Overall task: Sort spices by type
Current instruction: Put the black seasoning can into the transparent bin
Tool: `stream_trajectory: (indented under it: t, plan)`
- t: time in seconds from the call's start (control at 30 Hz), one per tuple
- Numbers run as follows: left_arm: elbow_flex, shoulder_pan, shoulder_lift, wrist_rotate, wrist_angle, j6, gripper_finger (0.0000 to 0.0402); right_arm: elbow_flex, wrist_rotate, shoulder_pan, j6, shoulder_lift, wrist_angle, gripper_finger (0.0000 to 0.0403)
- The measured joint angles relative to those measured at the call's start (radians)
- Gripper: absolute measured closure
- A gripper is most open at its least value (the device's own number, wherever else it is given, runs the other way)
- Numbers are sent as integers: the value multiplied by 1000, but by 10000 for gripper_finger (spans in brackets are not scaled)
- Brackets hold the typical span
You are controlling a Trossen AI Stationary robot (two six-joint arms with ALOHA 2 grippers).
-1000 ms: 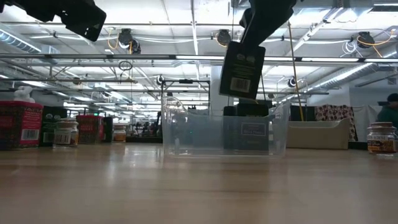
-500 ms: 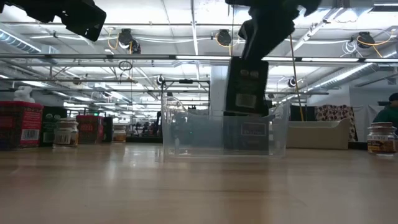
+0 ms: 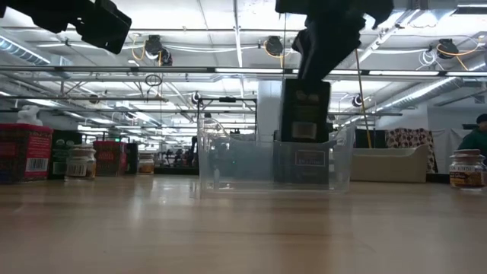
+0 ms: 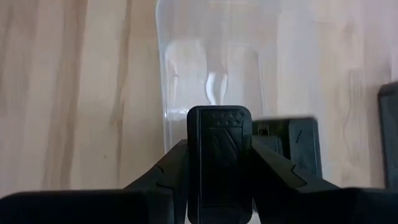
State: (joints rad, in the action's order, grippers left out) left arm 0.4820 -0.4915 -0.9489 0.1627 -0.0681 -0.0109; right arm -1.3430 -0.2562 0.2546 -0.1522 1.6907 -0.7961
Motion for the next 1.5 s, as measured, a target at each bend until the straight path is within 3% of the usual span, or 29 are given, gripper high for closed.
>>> stream_trajectory:
  t: [1.23,1.5]
  plan:
    - [0,0,0,0,-29,-8,196,64,0,-20,43,1,24,286]
    - [0,0,0,0,-29,-9,196,130,1,-19,41,1,89,286]
